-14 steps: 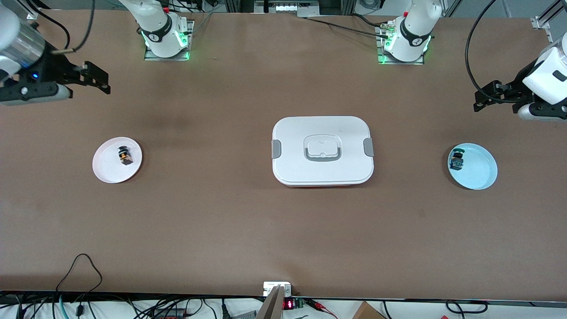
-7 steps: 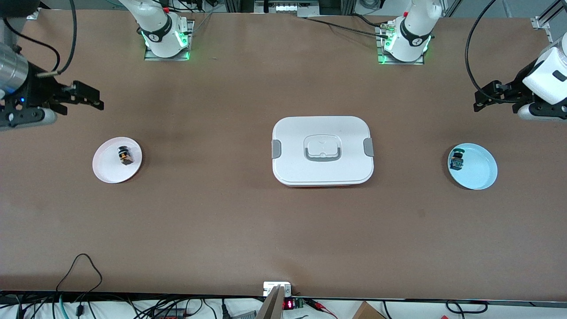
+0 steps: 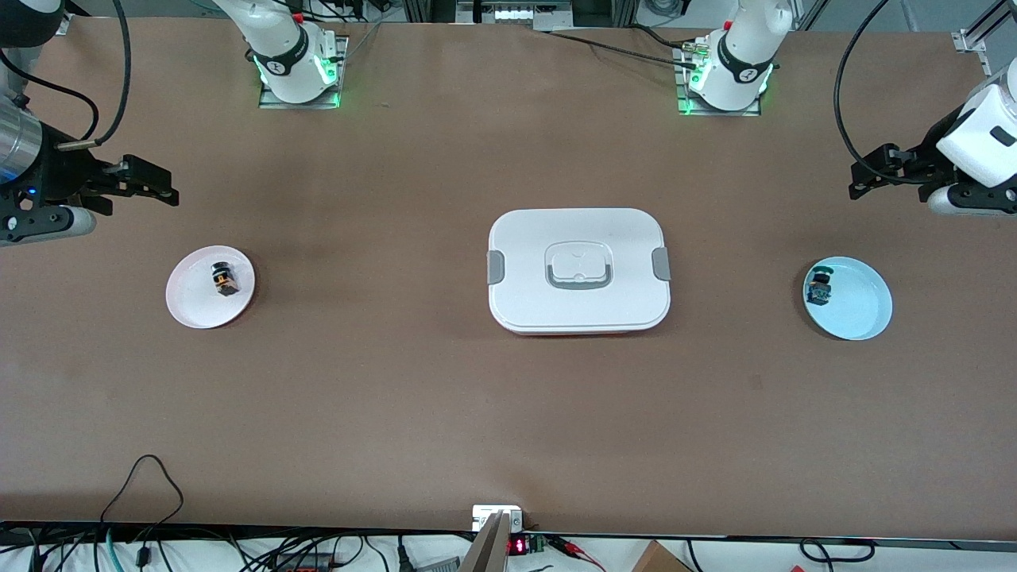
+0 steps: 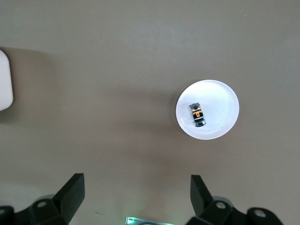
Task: Transfer orange switch to right arm and place
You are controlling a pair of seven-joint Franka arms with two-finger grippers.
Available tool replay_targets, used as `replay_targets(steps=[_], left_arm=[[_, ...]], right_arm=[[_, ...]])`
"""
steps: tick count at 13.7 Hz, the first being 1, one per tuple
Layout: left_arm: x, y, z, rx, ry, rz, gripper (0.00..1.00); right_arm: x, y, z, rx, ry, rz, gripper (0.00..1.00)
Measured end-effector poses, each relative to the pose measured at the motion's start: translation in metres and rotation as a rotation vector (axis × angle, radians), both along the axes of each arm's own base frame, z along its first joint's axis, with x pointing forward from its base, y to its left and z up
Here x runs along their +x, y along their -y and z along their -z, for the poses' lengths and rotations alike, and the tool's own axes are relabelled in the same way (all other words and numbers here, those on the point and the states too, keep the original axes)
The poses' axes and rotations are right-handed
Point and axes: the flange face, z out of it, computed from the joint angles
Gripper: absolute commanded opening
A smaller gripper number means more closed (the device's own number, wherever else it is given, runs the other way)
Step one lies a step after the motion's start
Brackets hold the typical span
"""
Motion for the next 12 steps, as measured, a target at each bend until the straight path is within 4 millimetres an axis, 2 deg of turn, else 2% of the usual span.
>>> replay_targets(steps=[12], left_arm=[[-0.0004,0.0,0.0003,0.0,-0.004,0.0,1.0]], right_arm=[[-0.002,-0.0034,0.005,-0.015,-0.004,-0.009,1.0]])
